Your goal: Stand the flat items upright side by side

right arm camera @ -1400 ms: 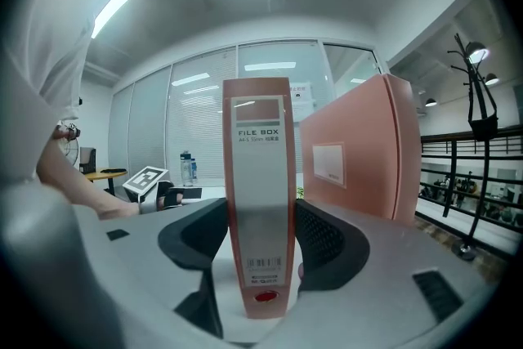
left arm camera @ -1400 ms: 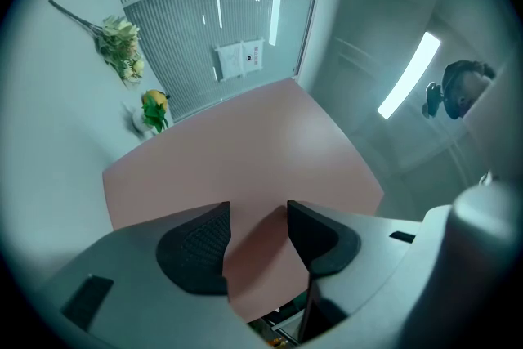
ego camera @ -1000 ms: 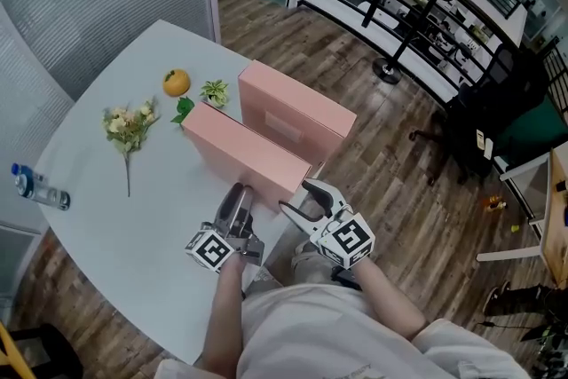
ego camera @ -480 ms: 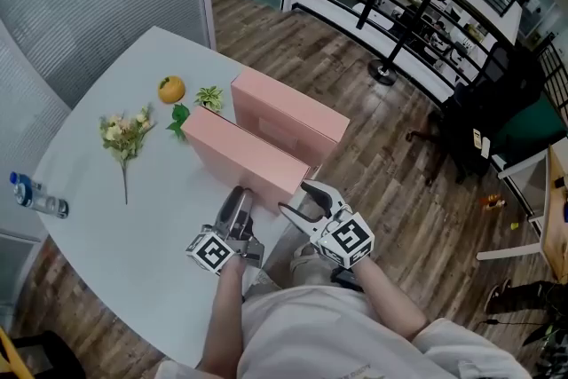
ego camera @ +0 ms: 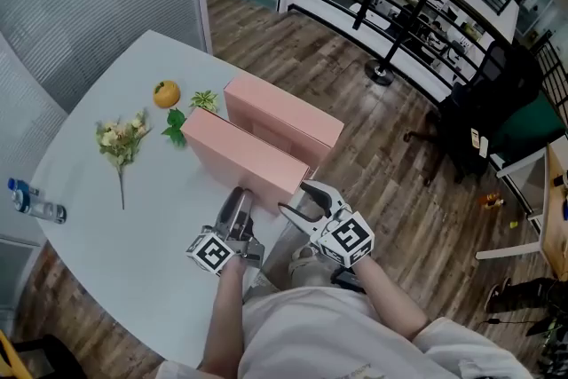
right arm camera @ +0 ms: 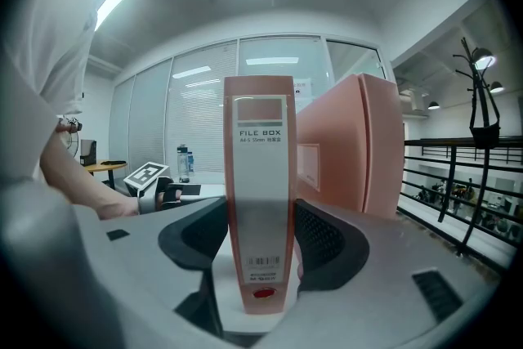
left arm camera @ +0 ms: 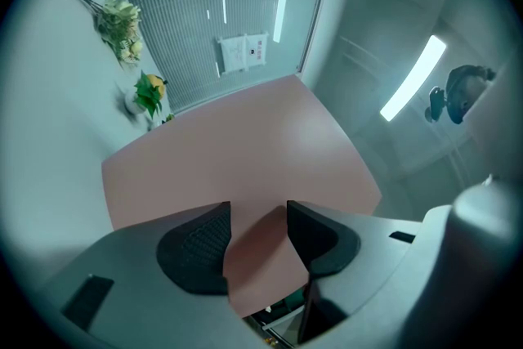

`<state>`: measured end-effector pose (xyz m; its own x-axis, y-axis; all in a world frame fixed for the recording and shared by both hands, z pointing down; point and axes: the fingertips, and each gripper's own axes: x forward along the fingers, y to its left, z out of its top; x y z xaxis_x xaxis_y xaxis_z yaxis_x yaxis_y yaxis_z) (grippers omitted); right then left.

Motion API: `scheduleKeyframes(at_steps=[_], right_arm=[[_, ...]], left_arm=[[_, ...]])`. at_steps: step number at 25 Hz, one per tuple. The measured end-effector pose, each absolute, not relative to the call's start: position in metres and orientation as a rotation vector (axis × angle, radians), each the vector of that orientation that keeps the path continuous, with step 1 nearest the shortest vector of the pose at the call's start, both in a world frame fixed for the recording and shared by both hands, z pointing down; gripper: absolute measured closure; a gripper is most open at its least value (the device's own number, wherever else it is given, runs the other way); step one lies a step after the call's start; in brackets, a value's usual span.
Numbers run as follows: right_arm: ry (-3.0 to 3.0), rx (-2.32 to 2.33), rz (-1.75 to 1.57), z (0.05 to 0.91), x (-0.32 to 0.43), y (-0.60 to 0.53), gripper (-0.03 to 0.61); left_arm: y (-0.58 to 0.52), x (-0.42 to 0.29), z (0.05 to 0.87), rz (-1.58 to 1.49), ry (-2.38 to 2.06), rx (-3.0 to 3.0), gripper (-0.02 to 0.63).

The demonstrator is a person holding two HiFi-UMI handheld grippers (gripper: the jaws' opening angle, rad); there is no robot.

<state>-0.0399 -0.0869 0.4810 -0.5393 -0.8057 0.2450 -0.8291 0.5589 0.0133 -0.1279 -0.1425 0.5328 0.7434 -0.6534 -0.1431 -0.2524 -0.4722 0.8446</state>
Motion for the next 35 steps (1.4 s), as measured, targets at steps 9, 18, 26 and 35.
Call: scheduleKeyframes(at_steps=[9,18,26,35], right_arm=[[-2.563,1.373,0.155,0.482,-0.031,-0.091,0.311],[-2.554,1.380,0.161,0.481,-0.019,-0.095,0.311],[-2.550,1.382,0.166,0.480,-0.010,-0.097,0.311],[-2.547,1.374,0.169,0.483,-0.003,-0.099,0.311]], left_arm=[[-0.147,-0.119,0.534,-0.572,-0.667,2.057,0.411],[-0.151,-0.107,0.534,-0.563,-0.648,2.067,0.411],[-0.153,-0.098,0.532,-0.565,-0.637,2.061,0.411],[-0.155,-0.093,0.538,-0.567,-0.608,2.079,0.413]])
